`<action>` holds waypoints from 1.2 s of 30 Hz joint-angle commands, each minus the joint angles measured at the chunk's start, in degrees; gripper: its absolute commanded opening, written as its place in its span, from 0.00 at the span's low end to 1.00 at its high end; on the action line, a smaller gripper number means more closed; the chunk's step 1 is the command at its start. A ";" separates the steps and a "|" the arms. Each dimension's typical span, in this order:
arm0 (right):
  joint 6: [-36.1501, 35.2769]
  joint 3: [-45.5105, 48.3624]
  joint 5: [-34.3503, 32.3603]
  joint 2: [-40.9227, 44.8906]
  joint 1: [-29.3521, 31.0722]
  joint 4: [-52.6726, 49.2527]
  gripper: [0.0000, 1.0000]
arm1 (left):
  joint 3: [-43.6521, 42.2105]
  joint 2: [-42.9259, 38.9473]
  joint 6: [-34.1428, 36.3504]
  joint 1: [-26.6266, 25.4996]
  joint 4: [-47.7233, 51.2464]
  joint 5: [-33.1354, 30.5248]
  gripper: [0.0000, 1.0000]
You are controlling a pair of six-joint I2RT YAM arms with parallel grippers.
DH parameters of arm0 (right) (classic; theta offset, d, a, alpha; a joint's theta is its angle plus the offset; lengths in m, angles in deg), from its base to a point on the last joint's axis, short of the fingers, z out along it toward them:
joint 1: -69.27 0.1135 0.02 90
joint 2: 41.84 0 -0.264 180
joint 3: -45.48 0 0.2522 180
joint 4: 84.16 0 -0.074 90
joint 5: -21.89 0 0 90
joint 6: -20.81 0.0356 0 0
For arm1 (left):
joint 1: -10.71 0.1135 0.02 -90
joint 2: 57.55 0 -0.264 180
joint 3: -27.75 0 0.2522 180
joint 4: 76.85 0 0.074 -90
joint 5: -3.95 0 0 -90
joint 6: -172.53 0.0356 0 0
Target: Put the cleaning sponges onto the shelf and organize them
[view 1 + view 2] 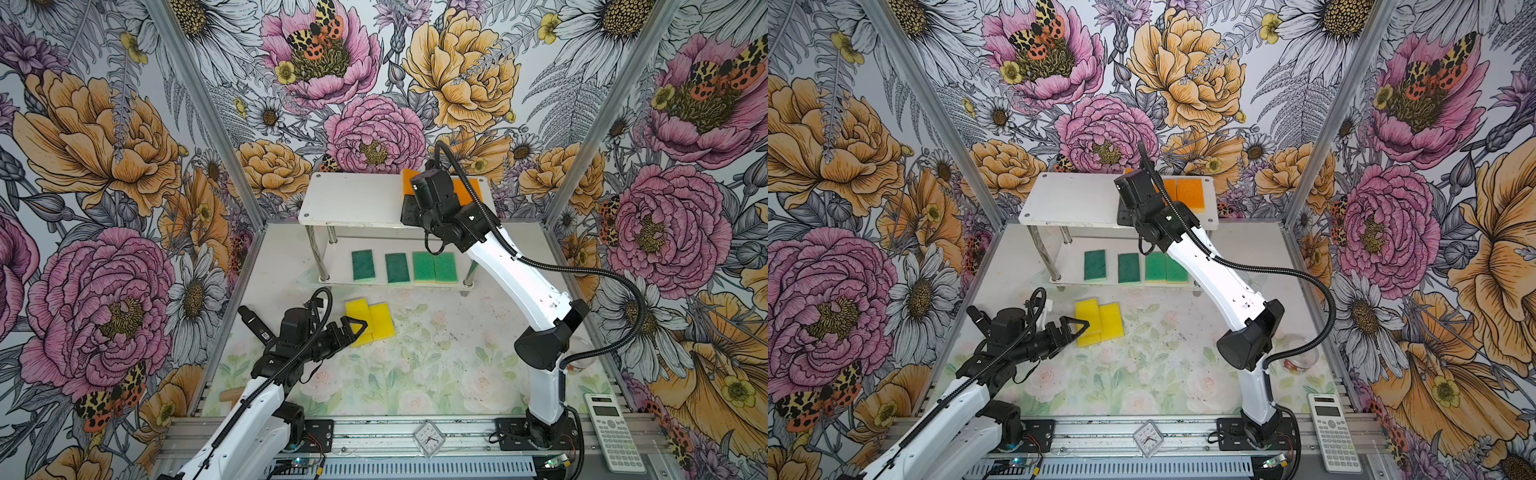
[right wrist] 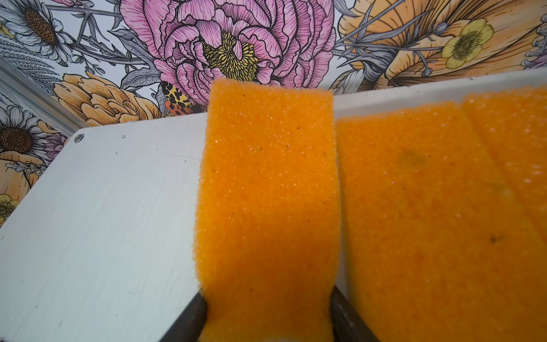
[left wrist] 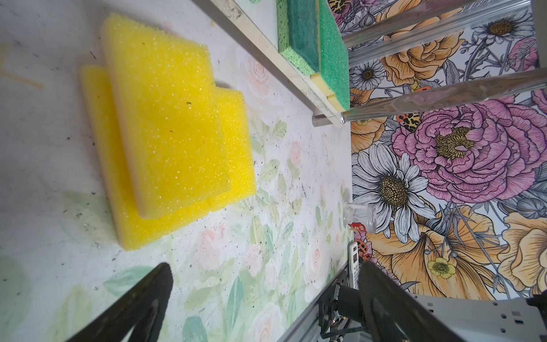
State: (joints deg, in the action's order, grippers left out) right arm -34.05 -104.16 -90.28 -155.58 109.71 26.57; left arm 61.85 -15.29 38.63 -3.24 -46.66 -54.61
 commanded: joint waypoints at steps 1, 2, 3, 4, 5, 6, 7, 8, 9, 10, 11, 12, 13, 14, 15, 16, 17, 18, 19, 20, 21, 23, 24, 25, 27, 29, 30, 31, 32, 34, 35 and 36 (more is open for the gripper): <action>0.79 -1.41 0.87 -0.07 -0.25 0.24 0.57 | 0.81 0.10 1.27 0.60 -1.66 0.99 0.99; 0.77 -1.56 0.99 -0.17 -0.20 0.16 0.57 | 0.80 0.10 1.27 0.63 -1.66 0.90 0.99; 0.80 -1.74 1.12 -0.11 -0.19 0.26 0.58 | 0.84 0.10 1.27 0.58 -1.59 0.95 0.99; 0.81 -1.91 1.23 -0.23 -0.19 0.18 0.58 | 0.86 0.10 1.27 0.59 -1.57 0.99 0.99; 0.81 -2.02 1.29 -0.18 -0.19 0.13 0.59 | 0.86 0.10 1.27 0.60 -1.62 0.99 0.99; 0.81 -2.16 1.34 -0.25 -0.19 0.22 0.59 | 0.84 0.10 1.27 0.55 -1.58 0.99 0.99; 0.72 -2.28 1.34 -0.26 -0.19 0.27 0.59 | 0.84 0.06 1.27 0.56 -1.57 0.99 0.99; 0.68 -2.44 1.44 -0.26 -0.19 0.16 0.60 | 0.84 0.02 1.23 0.60 -1.50 0.97 0.99; 0.59 -2.55 1.52 -0.25 -0.19 0.27 0.60 | 0.85 0.02 1.27 0.59 -1.48 0.95 0.99; 0.64 -2.64 1.52 -0.24 -0.19 0.26 0.60 | 0.76 -0.03 1.27 0.59 -1.48 0.91 0.99; 0.72 -2.64 1.39 -0.13 -0.17 0.27 0.60 | 0.78 -0.07 1.27 0.60 -1.53 0.90 0.99; 0.72 -2.64 1.26 -0.16 -0.10 0.27 0.61 | 0.84 -0.07 1.27 0.60 -1.42 0.90 0.99; 0.72 -2.64 1.19 -0.04 -0.10 0.16 0.61 | 0.85 -0.07 1.27 0.55 -1.46 0.96 0.99; 0.72 -2.72 1.17 -0.07 -0.10 0.18 0.61 | 0.85 -0.07 1.27 0.64 -1.40 0.98 0.99; 0.72 -2.73 1.09 0.01 -0.12 0.23 0.62 | 0.89 -0.07 1.27 0.59 -1.41 0.95 0.99; 0.72 -2.79 1.14 0.01 -0.10 0.15 0.62 | 0.85 -0.07 1.27 0.63 -1.40 0.99 0.99; 0.77 -2.82 1.06 0.11 -0.10 0.18 0.62 | 0.87 -0.07 1.27 0.59 -1.40 1.01 0.99; 0.79 -2.82 1.12 0.11 -0.10 0.22 0.63 | 0.84 -0.07 1.27 0.60 -1.40 1.01 0.99; 0.73 -2.82 1.12 0.08 -0.10 0.22 0.63 | 0.84 -0.07 1.27 0.64 -1.40 0.97 0.99; 0.81 -2.88 1.08 0.06 -0.10 0.22 0.64 | 0.84 -0.07 1.27 0.60 -1.40 1.01 0.99; 0.81 -2.90 1.08 0.06 -0.10 0.22 0.64 | 0.88 -0.07 1.27 0.63 -1.40 1.08 0.99; 0.81 -2.99 1.08 -0.01 -0.10 0.25 0.70 | 0.84 -0.07 1.27 0.65 -1.40 1.08 0.99; 0.80 -3.08 1.16 0.00 -0.10 0.24 0.70 | 0.91 -0.14 1.27 0.60 -1.40 1.08 0.99; 0.81 -3.15 1.17 -0.04 -0.10 0.30 0.71 | 0.84 -0.16 1.27 0.61 -1.40 1.05 0.99; 0.77 -3.32 1.23 -0.13 -0.10 0.25 0.71 | 0.84 -0.16 1.27 0.60 -1.40 0.91 0.99; 0.64 -3.60 1.43 -0.23 -0.10 0.31 0.72 | 0.85 -0.07 1.27 0.59 -1.40 1.03 0.99; 0.63 -3.68 1.49 -0.13 -0.10 0.23 0.72 | 0.87 -0.07 1.27 0.59 -1.40 1.03 0.99; 0.61 -3.76 1.50 -0.12 -0.07 0.28 0.72 | 0.85 -0.07 1.27 0.59 -1.42 0.99 0.99; 0.54 -3.87 1.52 -0.26 -0.02 0.31 0.72 | 0.89 -0.07 1.27 0.62 -1.40 0.99 0.99; 0.42 -4.10 1.67 -0.19 -0.02 0.24 0.72 | 0.84 -0.15 1.23 0.64 -1.40 0.99 0.99; 0.33 -4.26 1.70 -0.26 -0.02 0.28 0.72 | 0.84 -0.16 1.27 0.59 -1.40 1.01 0.99; 0.37 -4.31 1.70 -0.26 -0.02 0.24 0.72 | 0.85 -0.16 1.27 0.62 -1.41 0.99 0.99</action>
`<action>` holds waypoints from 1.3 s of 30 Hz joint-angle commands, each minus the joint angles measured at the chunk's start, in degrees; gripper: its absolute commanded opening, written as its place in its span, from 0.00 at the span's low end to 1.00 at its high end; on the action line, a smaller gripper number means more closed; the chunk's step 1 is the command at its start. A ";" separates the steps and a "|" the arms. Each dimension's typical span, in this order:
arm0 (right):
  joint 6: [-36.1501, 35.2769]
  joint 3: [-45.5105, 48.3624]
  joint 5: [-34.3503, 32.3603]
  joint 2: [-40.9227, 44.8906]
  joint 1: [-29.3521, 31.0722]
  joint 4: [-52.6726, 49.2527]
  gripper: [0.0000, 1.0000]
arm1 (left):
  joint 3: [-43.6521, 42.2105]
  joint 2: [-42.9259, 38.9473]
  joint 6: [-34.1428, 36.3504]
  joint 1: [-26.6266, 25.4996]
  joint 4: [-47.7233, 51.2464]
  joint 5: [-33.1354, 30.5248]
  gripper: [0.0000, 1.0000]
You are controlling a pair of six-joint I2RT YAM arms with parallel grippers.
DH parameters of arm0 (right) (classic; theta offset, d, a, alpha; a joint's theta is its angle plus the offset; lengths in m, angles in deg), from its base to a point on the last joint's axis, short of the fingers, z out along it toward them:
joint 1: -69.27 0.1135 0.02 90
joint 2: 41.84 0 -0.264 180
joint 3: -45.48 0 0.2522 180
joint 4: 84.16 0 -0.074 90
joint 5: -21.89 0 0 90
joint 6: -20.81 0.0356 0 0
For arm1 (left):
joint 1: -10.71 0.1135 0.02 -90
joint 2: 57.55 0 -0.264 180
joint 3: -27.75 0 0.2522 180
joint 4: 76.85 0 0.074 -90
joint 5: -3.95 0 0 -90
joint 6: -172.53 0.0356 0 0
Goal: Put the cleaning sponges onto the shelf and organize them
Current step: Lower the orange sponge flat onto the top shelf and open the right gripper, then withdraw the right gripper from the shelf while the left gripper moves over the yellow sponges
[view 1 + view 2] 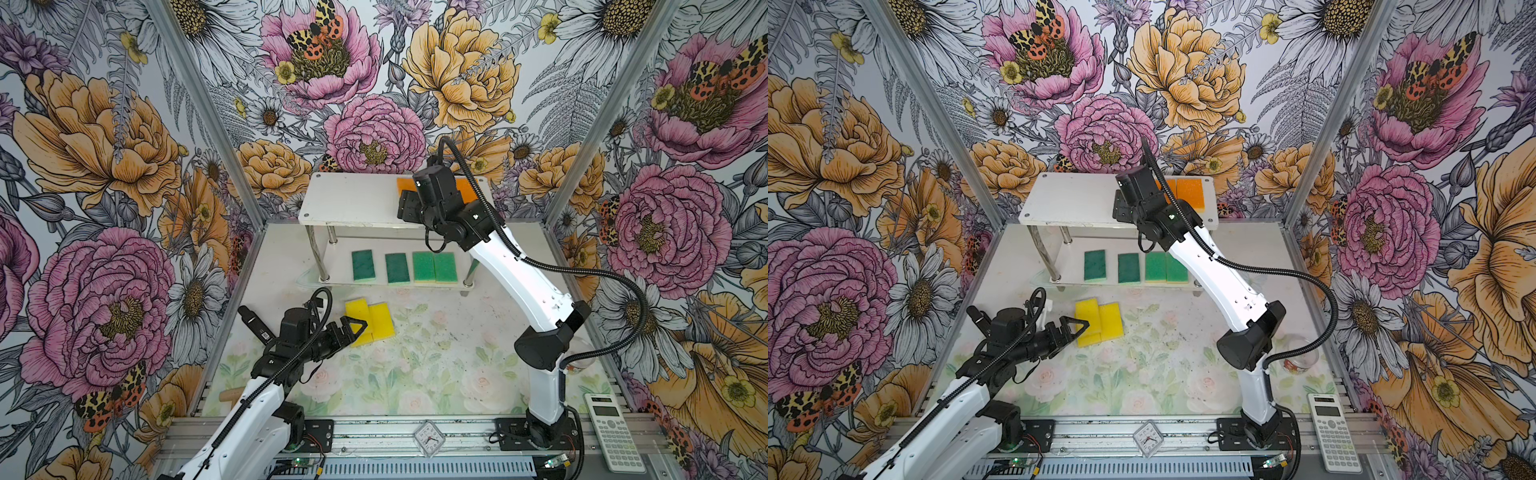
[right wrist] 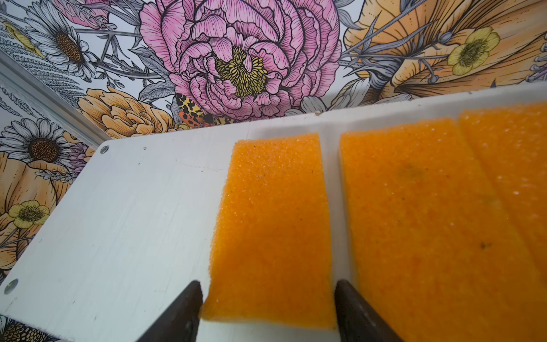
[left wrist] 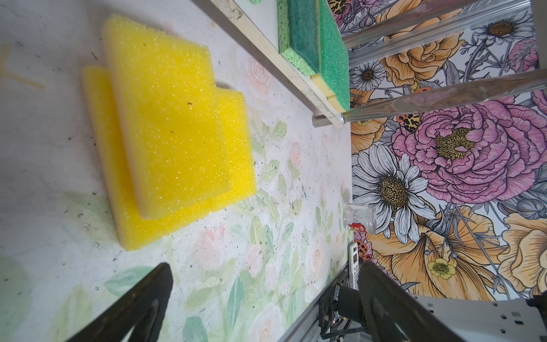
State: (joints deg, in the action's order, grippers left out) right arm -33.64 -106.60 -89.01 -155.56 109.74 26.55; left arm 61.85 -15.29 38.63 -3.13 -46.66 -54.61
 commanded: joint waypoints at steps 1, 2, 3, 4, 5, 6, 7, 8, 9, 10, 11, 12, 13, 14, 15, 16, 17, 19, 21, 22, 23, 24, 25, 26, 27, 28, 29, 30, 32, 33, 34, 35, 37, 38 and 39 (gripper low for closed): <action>-0.09 -1.91 0.43 -0.26 -0.04 0.25 0.72 | 0.84 -0.16 1.25 0.53 -1.40 1.01 0.99; -0.09 -1.84 0.43 -0.28 -0.04 0.28 0.72 | 0.87 -0.16 1.27 0.58 -1.36 1.08 0.99; -0.14 -1.86 0.53 -0.28 -0.04 0.18 0.73 | 0.85 -0.16 1.27 0.58 -1.40 1.08 0.99; -0.16 -1.86 0.64 -0.28 -0.04 0.21 0.73 | 0.84 -0.16 1.23 0.58 -1.35 1.13 0.99; -0.21 -1.86 0.85 -0.35 -0.04 0.16 0.73 | 0.86 -0.16 1.19 0.49 -1.31 1.02 0.99; -0.26 -1.86 1.02 -0.33 -0.04 0.17 0.73 | 0.84 -0.16 1.25 0.48 -1.31 1.08 0.99; -0.24 -1.86 1.05 -0.36 0.04 0.18 0.73 | 0.84 -0.16 1.26 0.48 -1.35 1.08 0.99; -0.22 -1.84 1.04 -0.35 0.05 0.16 0.73 | 0.97 -0.16 1.27 0.48 -1.31 1.08 0.99; -0.22 -1.78 1.04 -0.34 0.05 0.16 0.74 | 0.96 -0.16 1.27 0.49 -1.31 1.07 0.99; -0.24 -1.78 1.13 -0.35 0.09 0.16 0.74 | 0.96 -0.16 1.27 0.54 -1.31 1.08 0.99; -0.30 -1.82 1.13 -0.26 0.14 0.16 0.74 | 0.94 -0.12 1.25 0.56 -1.34 1.02 0.99; -0.40 -1.86 1.13 -0.19 0.14 0.29 0.74 | 0.93 -0.16 1.27 0.54 -1.31 0.98 0.99; -0.53 -1.95 1.13 -0.09 0.14 0.32 0.74 | 0.99 -0.14 1.27 0.49 -1.33 1.00 0.99; -0.67 -2.02 1.05 -0.02 0.14 0.24 0.73 | 0.93 -0.16 1.27 0.51 -1.31 0.93 0.99; -0.89 -2.04 1.04 0.22 0.20 0.24 0.74 | 0.90 -0.16 1.27 0.48 -1.36 1.00 0.99; -1.28 -2.11 0.88 0.37 0.30 0.37 0.74 | 0.86 -0.16 1.27 0.48 -1.31 0.99 0.99; -1.85 -2.34 0.78 0.57 0.40 0.37 0.74 | 0.84 -0.09 1.27 0.51 -1.37 0.98 0.99; -2.56 -2.90 0.61 0.92 0.57 0.38 0.74 | 0.97 -0.16 1.27 0.38 -1.42 0.99 0.99; -2.98 -3.25 0.43 1.66 0.62 0.34 0.74 | 0.93 -0.13 1.36 0.49 -1.40 0.95 0.99; -3.31 -3.25 0.34 2.02 0.66 0.34 0.74 | 0.93 -0.16 1.36 0.51 -1.34 0.90 0.99; -3.59 -3.27 0.25 2.50 0.66 0.33 0.74 | 1.01 -0.16 1.32 0.40 -1.31 0.82 0.99; -3.88 -3.27 0.13 3.00 0.66 0.37 0.74 | 0.88 -0.16 1.35 0.55 -1.23 0.65 0.99; -4.14 -3.27 0.08 3.46 0.70 0.27 0.74 | 0.97 -0.16 1.36 0.40 -1.06 0.48 0.99; -4.40 -3.27 0.25 3.91 0.75 0.25 0.74 | 0.98 -0.16 1.39 0.50 -0.90 0.23 0.99; -4.60 -3.14 0.57 4.65 0.82 0.26 0.74 | 1.02 -0.16 1.52 0.46 -0.52 -0.10 0.99; -4.85 -3.02 0.96 5.20 0.92 0.24 0.74 | 1.10 -0.25 1.62 0.45 -0.16 -0.52 0.99; -5.22 -2.80 1.57 5.95 1.09 0.30 0.74 | 1.32 -0.33 1.83 0.51 0.52 -1.20 0.99; -5.56 -2.32 2.48 6.85 1.34 0.24 0.74 | 1.58 -0.42 2.12 0.41 1.36 -1.97 0.99; -6.21 -0.98 4.84 8.78 1.71 0.28 0.74 | 2.13 -0.47 2.46 0.51 3.09 -3.57 0.99; -6.56 0.08 6.67 9.91 1.88 0.30 0.74 | 2.45 -0.34 2.63 0.48 4.08 -4.60 0.99; -7.03 1.17 8.24 10.87 2.05 0.25 0.74 | 2.72 -0.12 2.81 0.41 4.74 -5.40 0.99; -7.52 2.75 9.94 12.19 2.36 0.26 0.74 | 3.01 0.09 3.07 0.31 5.40 -6.11 0.99; -8.59 6.80 12.18 14.94 3.16 0.20 0.74 | 3.47 0.66 3.42 0.22 6.47 -7.58 0.99; -9.10 9.49 12.38 16.61 3.76 0.31 0.74 | 3.78 0.92 3.62 -0.06 6.98 -8.37 0.99; -9.71 12.52 12.35 18.35 4.46 0.26 0.74 | 4.04 1.19 3.85 -0.33 7.37 -9.09 0.99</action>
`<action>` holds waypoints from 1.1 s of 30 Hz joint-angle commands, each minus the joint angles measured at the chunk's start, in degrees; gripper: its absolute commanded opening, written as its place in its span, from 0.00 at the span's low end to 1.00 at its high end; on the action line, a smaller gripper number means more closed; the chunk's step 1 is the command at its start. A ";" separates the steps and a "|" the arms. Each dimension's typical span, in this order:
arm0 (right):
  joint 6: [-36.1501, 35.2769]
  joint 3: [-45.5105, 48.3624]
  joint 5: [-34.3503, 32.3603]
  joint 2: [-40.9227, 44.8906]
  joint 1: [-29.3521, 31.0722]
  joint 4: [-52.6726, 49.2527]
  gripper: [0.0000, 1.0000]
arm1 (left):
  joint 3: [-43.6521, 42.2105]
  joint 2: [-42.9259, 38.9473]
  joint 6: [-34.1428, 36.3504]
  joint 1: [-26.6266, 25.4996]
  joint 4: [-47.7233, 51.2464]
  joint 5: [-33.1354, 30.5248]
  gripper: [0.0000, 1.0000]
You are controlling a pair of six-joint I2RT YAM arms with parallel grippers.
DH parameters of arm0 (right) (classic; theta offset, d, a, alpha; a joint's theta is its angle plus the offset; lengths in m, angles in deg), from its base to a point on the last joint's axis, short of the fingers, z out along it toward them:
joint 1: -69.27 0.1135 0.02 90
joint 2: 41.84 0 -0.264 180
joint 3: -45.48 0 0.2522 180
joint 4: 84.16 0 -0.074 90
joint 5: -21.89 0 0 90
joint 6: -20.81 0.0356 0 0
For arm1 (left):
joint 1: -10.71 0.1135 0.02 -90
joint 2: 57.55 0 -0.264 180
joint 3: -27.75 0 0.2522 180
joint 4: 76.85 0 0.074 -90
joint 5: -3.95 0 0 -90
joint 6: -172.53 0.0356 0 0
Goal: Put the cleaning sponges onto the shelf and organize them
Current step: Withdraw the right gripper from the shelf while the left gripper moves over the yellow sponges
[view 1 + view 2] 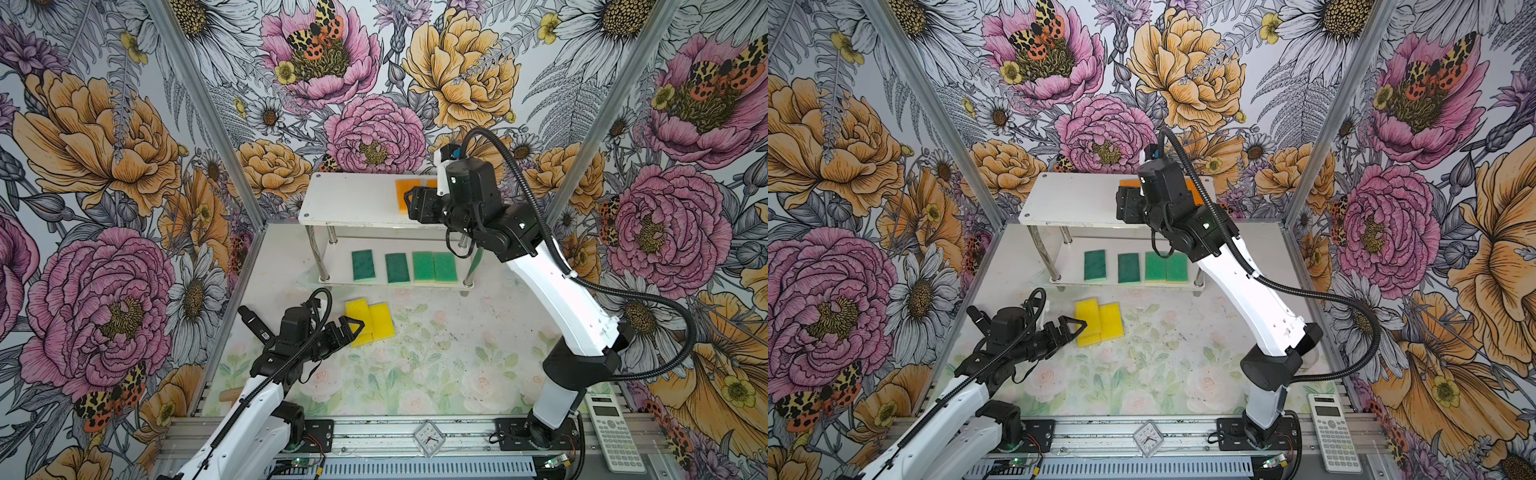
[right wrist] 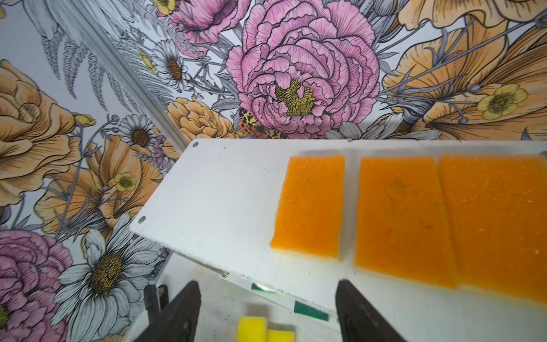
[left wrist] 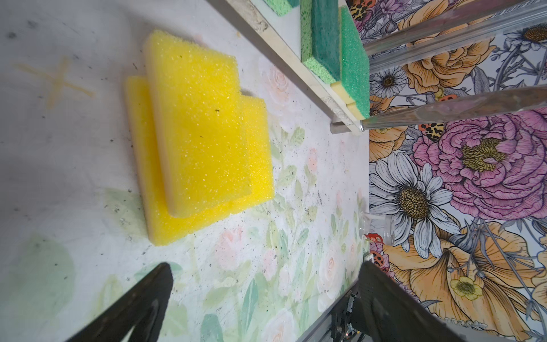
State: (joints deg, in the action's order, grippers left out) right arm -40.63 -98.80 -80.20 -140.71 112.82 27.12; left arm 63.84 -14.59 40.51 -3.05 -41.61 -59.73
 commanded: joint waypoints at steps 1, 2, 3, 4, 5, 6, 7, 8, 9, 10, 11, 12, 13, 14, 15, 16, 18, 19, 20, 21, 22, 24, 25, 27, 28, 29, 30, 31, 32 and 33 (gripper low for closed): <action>-3.45 7.51 3.32 5.01 1.54 -0.29 0.74 | 2.36 0.69 2.16 -0.76 2.70 -4.72 0.99; -4.42 10.77 2.91 6.74 3.32 -0.27 0.74 | 2.60 0.93 2.33 -1.35 3.10 -5.77 0.99; -5.09 13.85 2.51 8.19 4.07 -0.32 0.75 | 3.00 1.19 2.46 -1.89 3.45 -6.73 0.99; -5.35 17.50 1.84 9.96 4.64 -0.23 0.76 | 3.31 1.44 2.56 -2.60 3.74 -7.80 0.99; -5.20 21.12 1.49 11.48 4.94 -0.22 0.76 | 3.63 1.79 2.56 -3.47 3.84 -8.73 0.99; -4.94 24.11 1.29 12.73 5.05 -0.25 0.76 | 3.84 2.07 2.35 -4.30 3.84 -9.93 0.99; -4.55 27.62 0.88 14.14 5.23 -0.18 0.76 | 4.16 2.50 2.16 -5.24 3.84 -11.12 0.99; -4.03 31.33 0.48 15.54 5.43 0.22 0.76 | 4.43 3.01 1.88 -6.37 3.84 -12.39 0.99; -3.50 34.62 0.38 16.73 5.49 0.97 0.76 | 4.71 3.49 1.56 -7.24 3.84 -13.66 0.99; -3.04 38.77 0.72 18.04 5.58 2.26 0.76 | 5.04 4.06 1.10 -8.27 3.86 -15.08 0.99; -2.61 42.78 1.44 19.33 5.58 3.90 0.76 | 5.46 4.79 0.68 -9.27 3.84 -16.48 0.99; -2.19 46.00 2.18 20.25 5.58 5.37 0.76 | 5.81 5.45 0.39 -10.24 3.88 -17.80 0.99; -1.70 49.35 3.03 21.29 5.67 6.85 0.76 | 6.22 6.30 0.15 -11.30 3.84 -19.27 0.99; -1.13 52.65 3.81 22.41 5.67 8.73 0.76 | 6.79 7.23 -0.12 -12.31 3.92 -20.48 0.99; -0.52 55.94 4.29 23.37 5.67 10.47 0.76 | 7.22 8.07 -0.32 -13.15 3.94 -21.58 0.99; 0.14 58.93 4.83 24.60 5.67 12.54 0.76 | 7.66 9.03 -0.64 -14.23 4.04 -22.80 0.99; 0.45 63.73 5.91 26.63 5.67 15.64 0.76 | 8.74 10.70 -1.10 -15.92 4.46 -25.22 0.99; 0.53 65.90 6.19 27.62 5.67 16.90 0.76 | 9.23 11.42 -1.52 -16.78 5.06 -26.79 0.99; 0.51 67.83 6.49 28.39 5.67 17.87 0.77 | 9.78 11.99 -1.95 -17.84 5.45 -28.55 0.99; 0.49 69.38 6.71 29.03 5.56 18.69 0.77 | 10.24 12.39 -2.32 -18.77 5.81 -30.23 0.99; 0.52 71.20 6.87 29.62 5.58 19.62 0.77 | 10.64 12.88 -2.81 -19.83 6.22 -32.12 0.99; 0.45 74.09 7.58 30.21 5.44 21.20 0.77 | 11.51 13.99 -3.86 -21.66 7.16 -35.78 0.99; 0.45 75.33 7.90 30.44 5.41 21.99 0.76 | 11.96 14.77 -4.37 -22.56 7.63 -37.70 0.99; 0.49 77.01 7.77 30.62 5.41 22.82 0.77 | 12.79 16.31 -5.03 -23.81 8.23 -40.81 0.99; 0.53 77.75 7.60 30.83 5.36 23.24 0.76 | 13.14 17.29 -5.25 -24.17 8.28 -41.53 0.99; 0.53 78.23 7.58 30.98 5.32 23.67 0.76 | 13.54 18.11 -5.51 -24.61 8.15 -42.06 0.99; 0.25 78.84 7.78 31.25 5.32 24.23 0.77 | 14.06 19.05 -5.62 -24.81 8.16 -42.60 0.99; 0.02 79.39 8.09 31.28 5.23 24.82 0.76 | 14.62 20.03 -5.53 -24.91 8.14 -43.08 0.99; -0.27 79.73 8.35 31.38 5.10 25.14 0.77 | 15.21 20.91 -5.29 -25.00 8.19 -43.32 0.99; -0.50 80.09 8.56 31.41 4.97 25.40 0.77 | 15.82 21.88 -5.18 -25.13 8.08 -43.61 0.99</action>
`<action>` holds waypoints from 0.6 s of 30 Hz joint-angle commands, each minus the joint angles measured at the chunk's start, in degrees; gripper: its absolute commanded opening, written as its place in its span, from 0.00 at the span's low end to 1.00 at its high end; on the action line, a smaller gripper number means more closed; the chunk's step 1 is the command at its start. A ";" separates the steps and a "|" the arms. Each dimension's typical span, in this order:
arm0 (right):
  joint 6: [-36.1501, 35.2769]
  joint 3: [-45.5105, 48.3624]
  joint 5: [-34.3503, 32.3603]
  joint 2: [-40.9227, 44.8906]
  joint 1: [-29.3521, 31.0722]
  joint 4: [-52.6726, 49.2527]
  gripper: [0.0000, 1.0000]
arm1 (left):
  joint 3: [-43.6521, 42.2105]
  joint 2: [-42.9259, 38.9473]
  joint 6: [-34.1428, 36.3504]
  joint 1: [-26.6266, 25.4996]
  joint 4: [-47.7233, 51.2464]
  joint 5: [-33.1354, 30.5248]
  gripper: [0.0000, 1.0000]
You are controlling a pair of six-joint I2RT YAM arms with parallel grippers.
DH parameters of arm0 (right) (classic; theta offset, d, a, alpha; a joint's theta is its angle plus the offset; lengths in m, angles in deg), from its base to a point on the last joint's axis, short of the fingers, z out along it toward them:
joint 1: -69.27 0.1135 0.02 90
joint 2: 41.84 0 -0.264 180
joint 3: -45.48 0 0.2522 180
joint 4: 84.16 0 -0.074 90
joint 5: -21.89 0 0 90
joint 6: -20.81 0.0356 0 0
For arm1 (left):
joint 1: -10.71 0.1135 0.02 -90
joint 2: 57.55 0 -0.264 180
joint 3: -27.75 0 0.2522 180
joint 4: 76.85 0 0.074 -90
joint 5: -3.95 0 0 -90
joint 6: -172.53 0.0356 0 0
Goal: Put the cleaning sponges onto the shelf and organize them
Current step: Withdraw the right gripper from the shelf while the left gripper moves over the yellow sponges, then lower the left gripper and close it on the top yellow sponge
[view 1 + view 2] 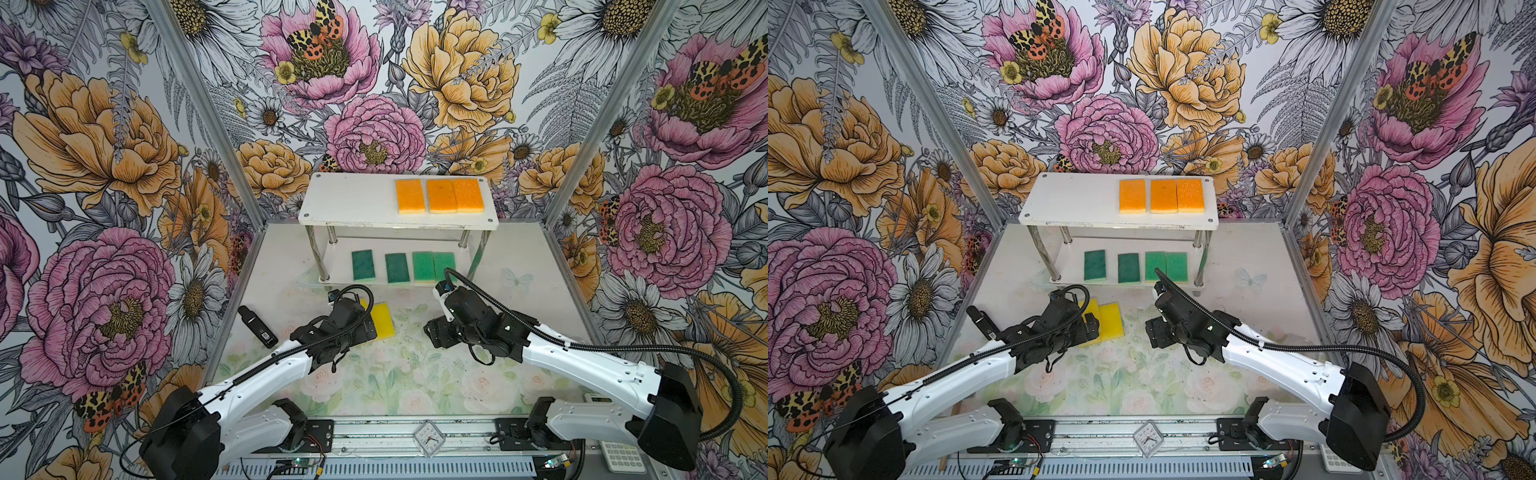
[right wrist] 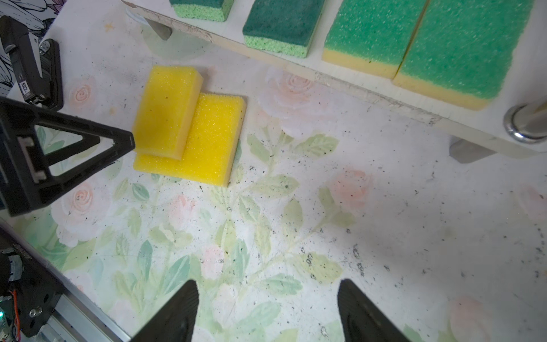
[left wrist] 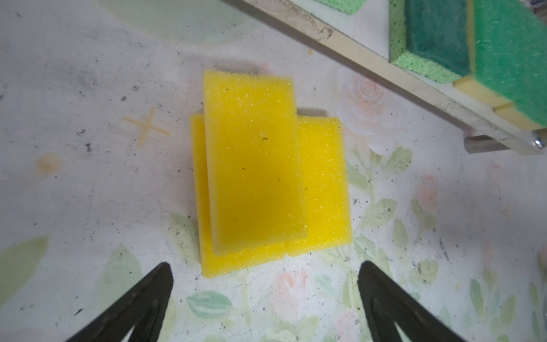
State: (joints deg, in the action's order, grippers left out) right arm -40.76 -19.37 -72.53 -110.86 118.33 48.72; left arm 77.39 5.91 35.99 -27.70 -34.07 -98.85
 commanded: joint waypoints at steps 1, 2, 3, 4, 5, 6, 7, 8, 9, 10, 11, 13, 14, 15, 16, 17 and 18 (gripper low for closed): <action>-0.56 0.96 0.83 1.54 -0.76 4.00 0.77 | 2.80 2.33 -0.57 -0.52 0.52 -4.81 0.99; -0.63 1.23 0.75 1.55 -0.90 4.22 0.77 | 3.19 3.05 -0.52 -0.54 0.52 -5.07 0.99; -0.65 1.66 0.73 1.71 -1.24 4.52 0.76 | 3.70 3.88 -0.20 -0.52 0.44 -5.36 0.99; -0.65 2.17 0.84 1.84 -1.48 4.99 0.76 | 4.04 4.69 0.23 -0.52 0.22 -5.71 0.99; -0.65 2.58 1.04 2.17 -1.83 5.33 0.77 | 4.28 5.26 0.67 -0.55 -0.09 -5.91 0.99; -0.73 3.06 1.38 2.47 -2.32 5.73 0.77 | 4.38 5.81 1.37 -0.59 -0.83 -5.92 0.99; -0.74 3.56 1.77 2.95 -2.92 6.14 0.77 | 4.46 6.41 1.62 -0.52 -1.30 -5.92 0.99; -0.75 4.01 2.08 3.25 -3.33 6.43 0.77 | 4.61 6.85 1.84 -0.61 -1.68 -5.93 0.99; -0.74 4.52 2.34 3.73 -3.33 6.70 0.77 | 4.85 7.36 2.22 -0.52 -2.09 -5.84 0.99; -0.75 4.97 2.62 4.17 -5.14 6.99 0.76 | 5.18 7.97 2.42 -0.61 -2.12 -5.84 0.99; -0.66 5.31 2.90 4.55 -5.71 7.17 0.77 | 5.53 8.52 2.59 -0.74 -2.12 -5.84 0.99; -0.67 5.94 3.61 5.40 -6.64 7.43 0.76 | 6.25 9.84 2.69 -0.70 -2.11 -5.88 0.99; -0.66 6.12 3.90 5.61 -6.99 7.53 0.77 | 6.56 10.45 2.71 -0.77 -2.11 -5.84 0.99; -0.65 6.24 4.15 5.82 -7.21 7.64 0.77 | 6.89 11.21 2.77 -0.87 -2.12 -5.84 0.99; -0.67 6.21 4.38 5.82 -7.46 7.61 0.76 | 7.16 12.10 2.77 -1.05 -2.11 -5.84 0.99; -0.65 6.27 4.43 5.84 -7.57 7.71 0.77 | 7.41 12.84 2.77 -1.07 -2.12 -5.92 0.99; -0.65 6.24 4.53 5.85 -7.66 7.77 0.76 | 7.64 13.61 2.77 -1.20 -2.10 -6.01 0.99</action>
State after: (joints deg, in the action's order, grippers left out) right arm -40.81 -13.43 -69.30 -106.05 110.89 54.53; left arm 83.67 18.30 37.76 -28.36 -35.03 -103.24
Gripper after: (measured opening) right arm 0.765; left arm 0.989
